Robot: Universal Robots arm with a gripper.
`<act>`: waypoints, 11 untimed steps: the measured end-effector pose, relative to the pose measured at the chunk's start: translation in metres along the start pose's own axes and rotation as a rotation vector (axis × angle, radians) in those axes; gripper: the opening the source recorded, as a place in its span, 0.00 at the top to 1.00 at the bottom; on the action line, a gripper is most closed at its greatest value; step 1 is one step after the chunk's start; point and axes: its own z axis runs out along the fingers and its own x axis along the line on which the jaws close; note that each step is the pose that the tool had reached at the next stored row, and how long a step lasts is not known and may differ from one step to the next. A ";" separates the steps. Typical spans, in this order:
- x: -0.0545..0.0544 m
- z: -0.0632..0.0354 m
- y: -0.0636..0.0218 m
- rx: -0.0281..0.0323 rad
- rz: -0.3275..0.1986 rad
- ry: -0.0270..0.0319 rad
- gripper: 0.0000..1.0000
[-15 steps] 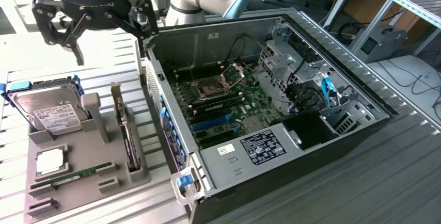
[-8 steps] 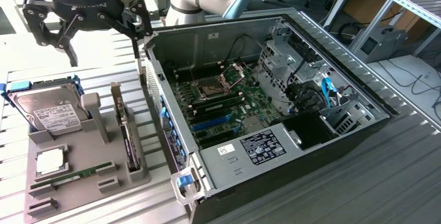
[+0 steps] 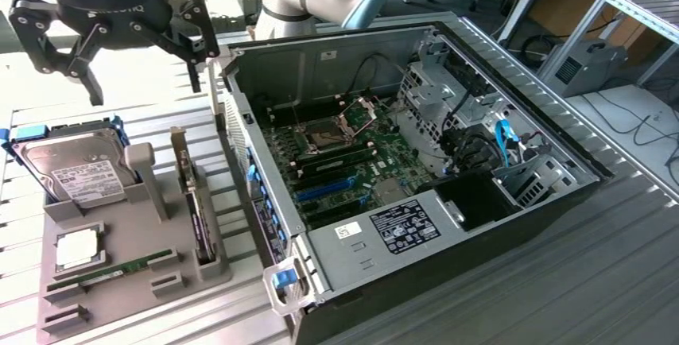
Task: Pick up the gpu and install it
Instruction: 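Reach for the gpu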
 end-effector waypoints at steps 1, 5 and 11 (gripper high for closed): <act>0.003 -0.0001 -0.0002 0.0000 0.000 -0.0002 0.01; 0.010 -0.0003 -0.0007 0.0000 0.000 -0.0006 0.01; 0.010 -0.0003 -0.0008 -0.0001 0.000 -0.0007 0.01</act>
